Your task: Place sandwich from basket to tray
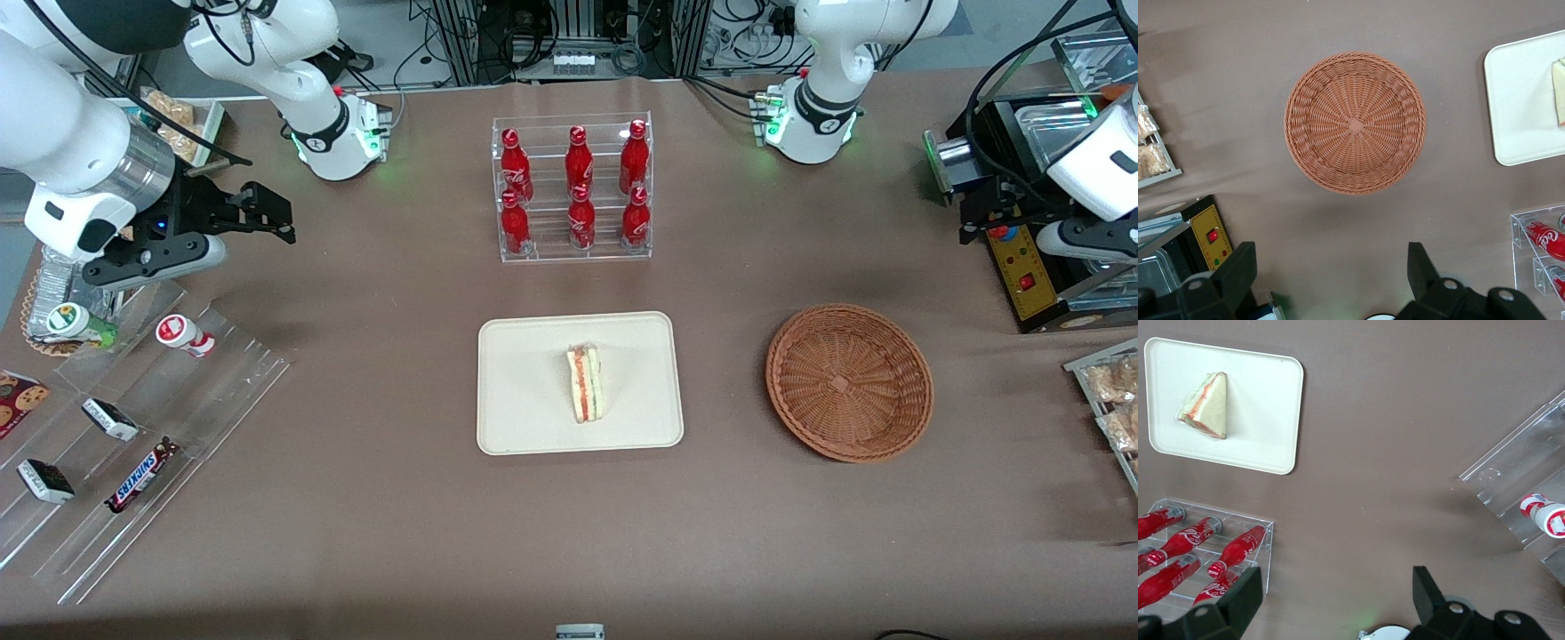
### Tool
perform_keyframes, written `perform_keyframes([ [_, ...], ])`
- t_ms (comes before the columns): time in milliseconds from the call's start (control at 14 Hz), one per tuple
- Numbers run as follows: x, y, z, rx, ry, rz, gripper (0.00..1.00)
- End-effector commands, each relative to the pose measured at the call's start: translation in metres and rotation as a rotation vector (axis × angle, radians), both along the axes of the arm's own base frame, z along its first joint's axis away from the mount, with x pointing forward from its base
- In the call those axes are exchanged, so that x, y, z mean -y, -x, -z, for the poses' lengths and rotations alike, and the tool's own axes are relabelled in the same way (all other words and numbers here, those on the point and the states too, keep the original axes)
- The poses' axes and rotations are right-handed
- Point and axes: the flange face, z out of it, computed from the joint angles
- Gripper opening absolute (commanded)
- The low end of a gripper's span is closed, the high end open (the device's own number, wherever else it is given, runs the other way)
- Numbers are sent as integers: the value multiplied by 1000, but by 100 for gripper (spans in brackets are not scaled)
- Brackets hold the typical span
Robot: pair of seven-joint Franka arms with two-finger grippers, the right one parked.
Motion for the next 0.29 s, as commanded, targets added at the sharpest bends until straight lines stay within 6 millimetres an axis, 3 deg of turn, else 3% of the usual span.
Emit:
perform_keyframes([
  [0, -4, 1, -3, -11, 7, 2, 100],
  [214, -2, 1, 0, -25, 12, 5, 100],
])
